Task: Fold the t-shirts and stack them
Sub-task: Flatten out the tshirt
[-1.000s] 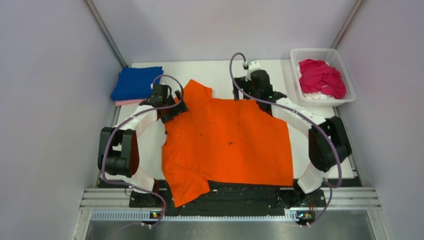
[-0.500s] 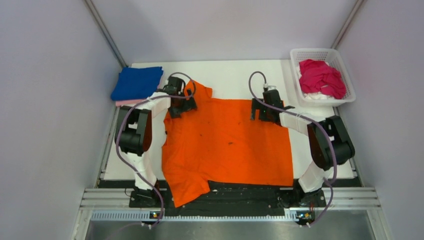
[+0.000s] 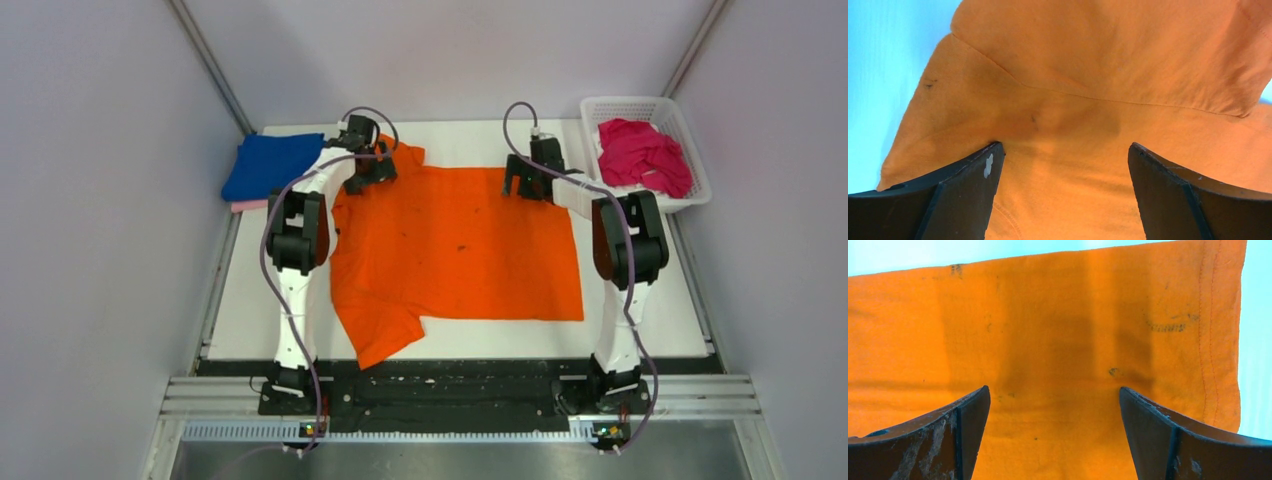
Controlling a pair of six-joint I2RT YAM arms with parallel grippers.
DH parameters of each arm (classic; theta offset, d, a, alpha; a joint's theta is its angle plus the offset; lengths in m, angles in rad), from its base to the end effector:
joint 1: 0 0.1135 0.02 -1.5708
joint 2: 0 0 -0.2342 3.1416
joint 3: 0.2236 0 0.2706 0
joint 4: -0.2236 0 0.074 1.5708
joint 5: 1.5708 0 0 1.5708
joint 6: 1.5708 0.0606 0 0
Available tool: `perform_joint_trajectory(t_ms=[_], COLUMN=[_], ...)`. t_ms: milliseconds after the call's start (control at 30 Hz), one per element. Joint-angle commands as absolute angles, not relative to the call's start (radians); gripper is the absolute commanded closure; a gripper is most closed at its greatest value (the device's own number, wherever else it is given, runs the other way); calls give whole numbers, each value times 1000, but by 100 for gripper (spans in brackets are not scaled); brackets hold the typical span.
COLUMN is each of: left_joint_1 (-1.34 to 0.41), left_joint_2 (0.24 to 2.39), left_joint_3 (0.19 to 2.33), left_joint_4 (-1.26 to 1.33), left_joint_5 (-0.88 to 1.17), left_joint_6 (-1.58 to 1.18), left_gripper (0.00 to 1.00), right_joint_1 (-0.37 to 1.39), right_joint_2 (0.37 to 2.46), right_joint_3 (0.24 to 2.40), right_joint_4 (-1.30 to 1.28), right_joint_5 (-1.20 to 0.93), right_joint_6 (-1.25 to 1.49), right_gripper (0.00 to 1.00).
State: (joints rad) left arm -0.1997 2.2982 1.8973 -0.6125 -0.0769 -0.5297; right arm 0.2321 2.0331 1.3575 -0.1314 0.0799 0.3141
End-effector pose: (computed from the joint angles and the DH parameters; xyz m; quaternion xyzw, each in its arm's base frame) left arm 0.5039 -0.0972 0.1266 -0.1682 0.9459 -0.0635 0.2700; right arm 0.4496 0.1013 0.1079 0.0529 0.9258 0.0647 0.3686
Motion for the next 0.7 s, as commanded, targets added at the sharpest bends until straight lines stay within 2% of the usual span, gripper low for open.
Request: perform_joint_trajectory(t_ms=[0,200,333,433,567,667], left_joint_1=[-169,-158,-164,-183,-241,-270], left_joint_2=[2430,2446,2290,2082,1765,1552], left_joint_3=[2032,2221,2160,1962,1611,1328], left_joint_4=[-627,-625,-602,-563,-545,-556], left_joint_5=[-62,-5,56,47,-101,-65], left_joint_6=[-502,-474,-455,-447,-479,-531], left_gripper=[2,1,1,1,1,1], right_joint_1=[184,169,170,171,170,170], right_joint_2=[2149,2096,1917,1720,1411,1186], right_joint_3=[1462,1584,1546,1403,1115,867], right_joint_4=[-224,-276,-281,-241,-136,-63], right_joint_5=[5,50,96,133,133,129], right_joint_6=[300,254,244,291,430,538], right_gripper=[1,1,1,1,1,1])
